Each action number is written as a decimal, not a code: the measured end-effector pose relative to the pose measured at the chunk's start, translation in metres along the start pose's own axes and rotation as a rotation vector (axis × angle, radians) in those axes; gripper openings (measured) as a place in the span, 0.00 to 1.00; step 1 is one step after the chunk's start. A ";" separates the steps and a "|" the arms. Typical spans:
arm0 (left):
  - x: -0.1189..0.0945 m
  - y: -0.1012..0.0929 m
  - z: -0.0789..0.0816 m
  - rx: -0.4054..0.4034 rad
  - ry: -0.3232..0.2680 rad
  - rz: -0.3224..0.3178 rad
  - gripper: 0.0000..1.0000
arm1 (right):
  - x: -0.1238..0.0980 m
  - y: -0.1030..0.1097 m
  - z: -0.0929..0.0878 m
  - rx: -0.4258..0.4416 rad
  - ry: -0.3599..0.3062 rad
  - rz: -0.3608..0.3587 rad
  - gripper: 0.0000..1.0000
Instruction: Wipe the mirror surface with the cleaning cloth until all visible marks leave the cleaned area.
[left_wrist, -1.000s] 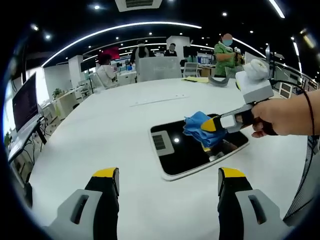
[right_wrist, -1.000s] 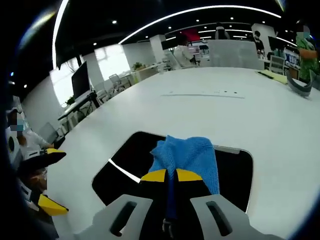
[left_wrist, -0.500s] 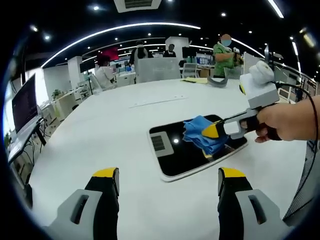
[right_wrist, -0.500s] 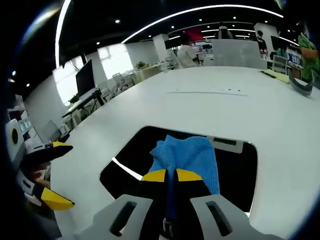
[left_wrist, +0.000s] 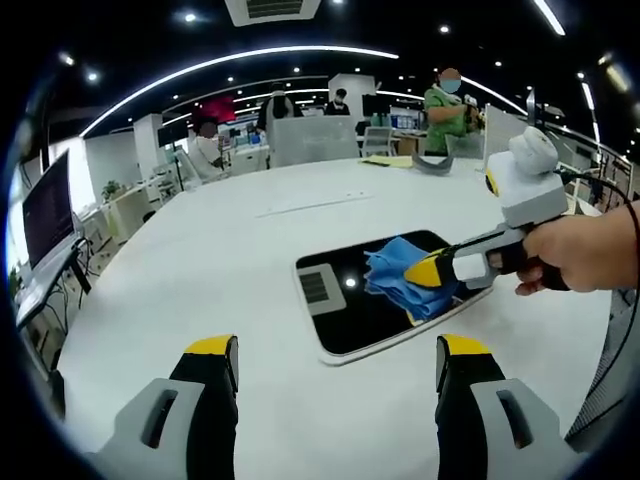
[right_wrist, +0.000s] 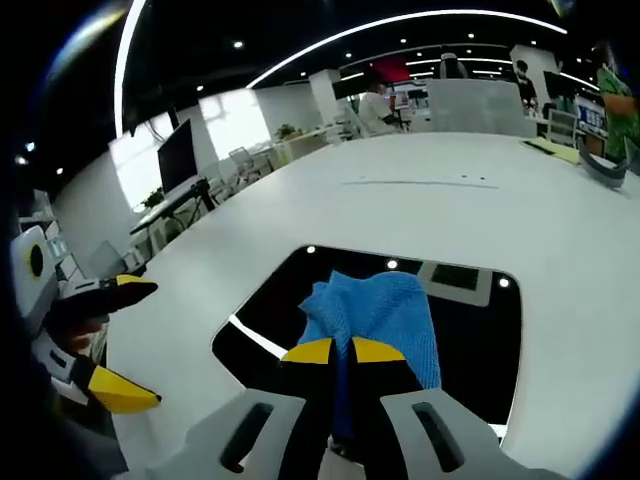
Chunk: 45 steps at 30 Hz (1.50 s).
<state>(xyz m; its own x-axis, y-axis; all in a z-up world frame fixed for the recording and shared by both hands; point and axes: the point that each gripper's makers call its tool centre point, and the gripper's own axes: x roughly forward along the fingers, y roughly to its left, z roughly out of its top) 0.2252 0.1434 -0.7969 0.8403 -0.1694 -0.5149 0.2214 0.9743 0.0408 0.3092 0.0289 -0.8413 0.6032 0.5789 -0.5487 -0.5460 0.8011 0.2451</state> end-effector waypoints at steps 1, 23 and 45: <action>0.000 0.000 0.000 0.001 0.001 -0.001 0.81 | 0.000 0.000 0.000 -0.002 0.001 0.000 0.01; 0.001 0.002 0.000 0.000 -0.002 0.005 0.81 | 0.001 0.005 -0.001 -0.011 0.002 0.016 0.01; 0.003 0.008 -0.003 -0.028 0.004 0.020 0.81 | 0.034 -0.012 0.024 -0.030 0.020 0.027 0.01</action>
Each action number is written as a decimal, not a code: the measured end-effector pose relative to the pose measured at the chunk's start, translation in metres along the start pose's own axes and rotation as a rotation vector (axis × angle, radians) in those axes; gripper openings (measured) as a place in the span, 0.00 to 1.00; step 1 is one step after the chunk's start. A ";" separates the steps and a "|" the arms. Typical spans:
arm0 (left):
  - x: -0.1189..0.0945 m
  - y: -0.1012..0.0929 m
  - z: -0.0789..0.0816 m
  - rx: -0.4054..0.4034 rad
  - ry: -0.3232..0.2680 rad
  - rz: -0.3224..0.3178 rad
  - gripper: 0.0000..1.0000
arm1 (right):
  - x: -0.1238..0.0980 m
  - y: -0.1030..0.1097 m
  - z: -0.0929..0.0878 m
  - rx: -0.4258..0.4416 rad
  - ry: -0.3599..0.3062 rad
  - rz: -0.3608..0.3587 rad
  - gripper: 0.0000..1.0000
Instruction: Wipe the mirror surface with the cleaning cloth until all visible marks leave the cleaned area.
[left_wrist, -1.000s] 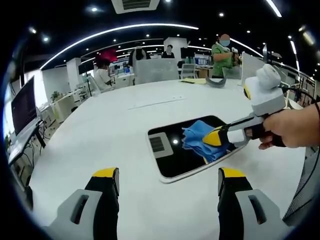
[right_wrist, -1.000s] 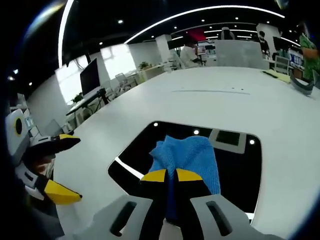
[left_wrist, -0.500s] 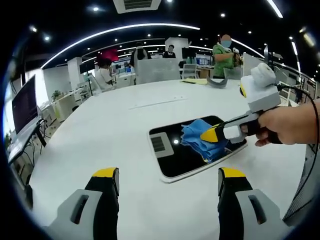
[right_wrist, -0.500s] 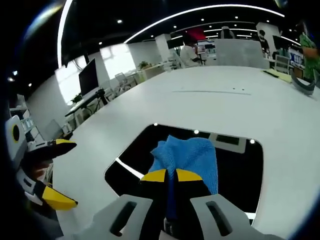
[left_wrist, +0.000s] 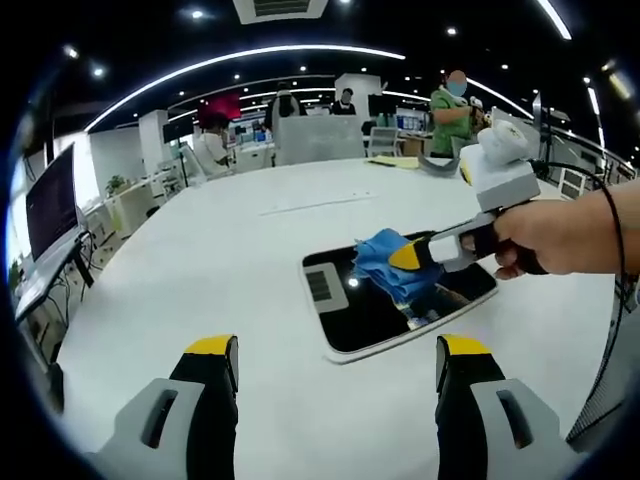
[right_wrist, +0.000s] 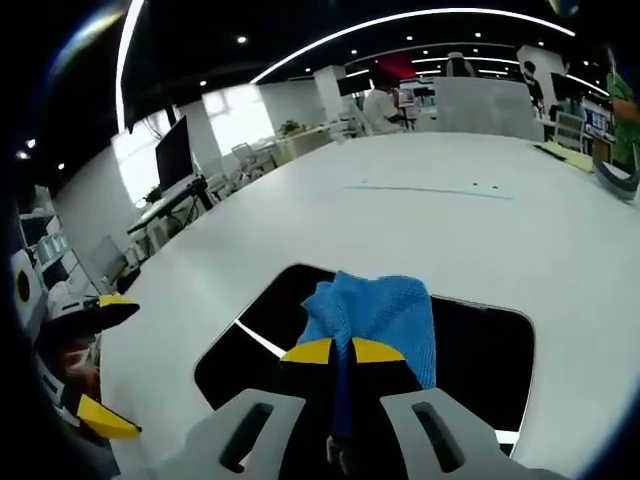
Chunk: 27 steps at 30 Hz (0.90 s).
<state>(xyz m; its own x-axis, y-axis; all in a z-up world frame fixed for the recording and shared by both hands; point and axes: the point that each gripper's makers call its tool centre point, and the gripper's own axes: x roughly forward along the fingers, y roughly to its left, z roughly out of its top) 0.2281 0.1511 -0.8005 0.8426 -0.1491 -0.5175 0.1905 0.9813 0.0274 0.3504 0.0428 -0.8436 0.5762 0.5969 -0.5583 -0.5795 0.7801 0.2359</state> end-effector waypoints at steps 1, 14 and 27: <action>0.001 0.000 0.000 0.000 0.000 0.000 0.81 | 0.001 0.000 0.001 0.000 -0.001 0.001 0.01; 0.002 0.001 -0.001 -0.005 0.004 0.004 0.81 | 0.017 -0.002 0.011 -0.011 0.002 0.005 0.01; 0.002 0.000 -0.004 -0.019 0.015 -0.001 0.81 | 0.033 0.005 0.020 -0.033 0.010 0.023 0.01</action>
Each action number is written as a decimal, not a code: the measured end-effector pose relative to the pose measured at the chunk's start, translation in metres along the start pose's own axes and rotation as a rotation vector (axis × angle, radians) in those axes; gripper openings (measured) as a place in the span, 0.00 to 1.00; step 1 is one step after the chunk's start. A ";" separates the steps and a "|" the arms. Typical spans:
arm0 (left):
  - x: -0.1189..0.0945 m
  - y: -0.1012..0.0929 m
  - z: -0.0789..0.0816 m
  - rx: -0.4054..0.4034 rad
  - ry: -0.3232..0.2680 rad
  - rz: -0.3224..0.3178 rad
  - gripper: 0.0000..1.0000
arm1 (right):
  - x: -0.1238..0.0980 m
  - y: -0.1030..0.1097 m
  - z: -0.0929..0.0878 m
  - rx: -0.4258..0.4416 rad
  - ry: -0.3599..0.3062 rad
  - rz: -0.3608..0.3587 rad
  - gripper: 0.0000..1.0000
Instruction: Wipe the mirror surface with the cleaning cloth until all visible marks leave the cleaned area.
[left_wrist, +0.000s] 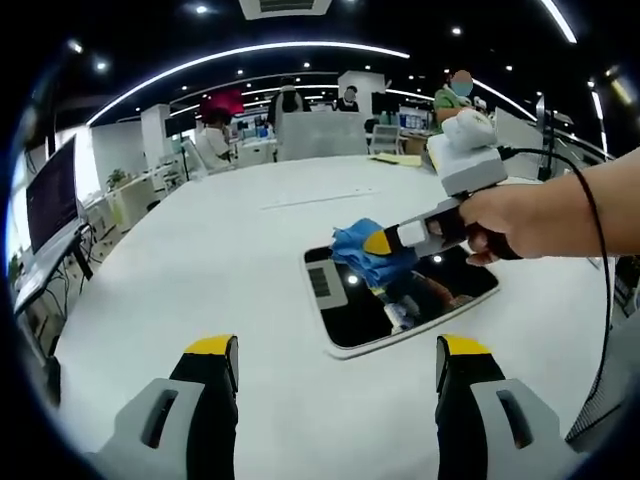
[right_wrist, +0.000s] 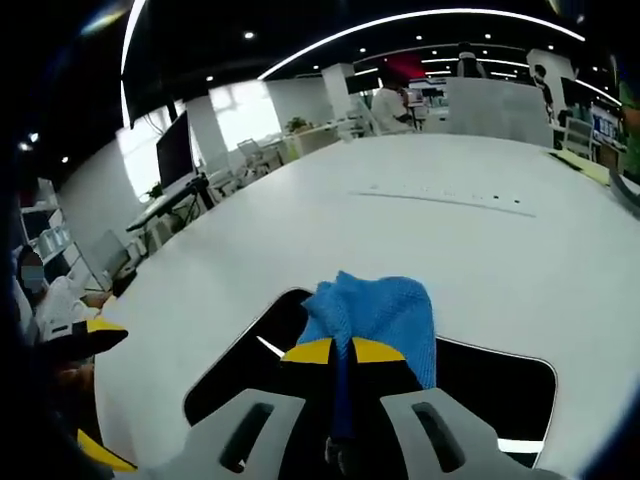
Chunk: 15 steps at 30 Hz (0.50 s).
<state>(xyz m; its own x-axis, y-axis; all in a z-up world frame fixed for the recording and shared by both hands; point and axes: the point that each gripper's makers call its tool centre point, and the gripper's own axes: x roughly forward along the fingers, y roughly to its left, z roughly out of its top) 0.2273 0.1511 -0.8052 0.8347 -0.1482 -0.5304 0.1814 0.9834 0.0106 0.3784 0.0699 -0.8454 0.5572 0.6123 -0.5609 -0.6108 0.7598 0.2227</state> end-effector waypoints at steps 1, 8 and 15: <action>0.000 0.000 0.000 0.002 0.001 0.002 0.81 | 0.001 0.002 0.000 -0.002 0.002 0.002 0.01; -0.001 0.001 0.000 -0.001 0.002 0.007 0.81 | 0.009 0.009 0.005 -0.018 0.009 0.022 0.01; -0.002 0.004 0.000 -0.002 0.001 0.017 0.82 | 0.018 0.017 0.010 -0.031 0.012 0.041 0.01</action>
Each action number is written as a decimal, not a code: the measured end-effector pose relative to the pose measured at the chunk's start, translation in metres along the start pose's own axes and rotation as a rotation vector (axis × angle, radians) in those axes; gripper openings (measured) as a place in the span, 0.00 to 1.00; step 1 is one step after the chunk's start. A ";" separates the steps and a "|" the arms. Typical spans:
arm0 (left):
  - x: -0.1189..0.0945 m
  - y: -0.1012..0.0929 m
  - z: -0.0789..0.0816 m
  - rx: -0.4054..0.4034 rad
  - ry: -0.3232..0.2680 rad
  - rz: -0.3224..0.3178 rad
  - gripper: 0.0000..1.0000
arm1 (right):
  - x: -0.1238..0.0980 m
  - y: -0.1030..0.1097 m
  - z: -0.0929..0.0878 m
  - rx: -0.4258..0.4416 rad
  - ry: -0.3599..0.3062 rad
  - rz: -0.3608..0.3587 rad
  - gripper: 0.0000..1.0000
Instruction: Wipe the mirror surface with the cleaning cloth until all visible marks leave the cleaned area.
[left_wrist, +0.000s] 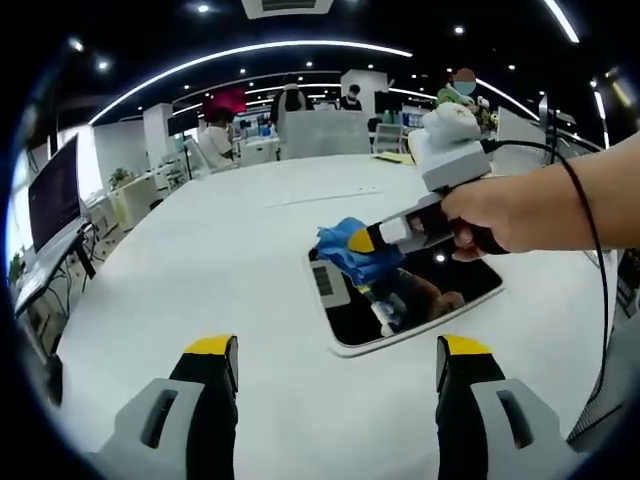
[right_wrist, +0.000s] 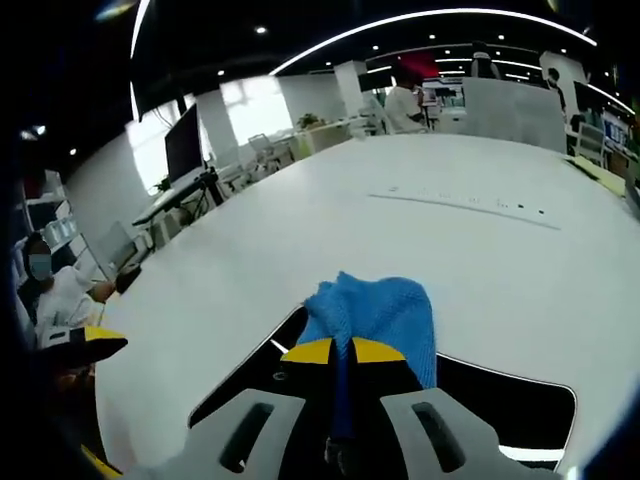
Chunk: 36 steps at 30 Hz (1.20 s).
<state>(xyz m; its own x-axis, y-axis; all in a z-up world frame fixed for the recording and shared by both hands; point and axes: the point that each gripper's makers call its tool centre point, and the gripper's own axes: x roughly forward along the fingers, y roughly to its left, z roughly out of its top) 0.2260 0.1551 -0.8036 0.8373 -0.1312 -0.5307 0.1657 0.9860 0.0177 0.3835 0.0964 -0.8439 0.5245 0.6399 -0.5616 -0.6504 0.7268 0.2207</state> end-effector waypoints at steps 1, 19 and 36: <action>0.000 0.000 0.000 -0.001 0.000 0.000 0.82 | 0.001 0.000 0.001 -0.001 0.000 0.002 0.01; 0.000 0.003 -0.001 -0.004 0.003 0.009 0.82 | 0.013 0.009 0.006 -0.036 -0.006 0.028 0.01; -0.001 0.002 -0.001 -0.003 0.004 0.006 0.82 | 0.011 0.016 0.004 -0.028 -0.011 0.038 0.01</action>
<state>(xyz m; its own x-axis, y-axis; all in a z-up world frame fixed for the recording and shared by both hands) 0.2256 0.1573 -0.8039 0.8365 -0.1249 -0.5336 0.1589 0.9871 0.0180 0.3807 0.1161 -0.8436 0.5049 0.6695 -0.5448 -0.6851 0.6948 0.2189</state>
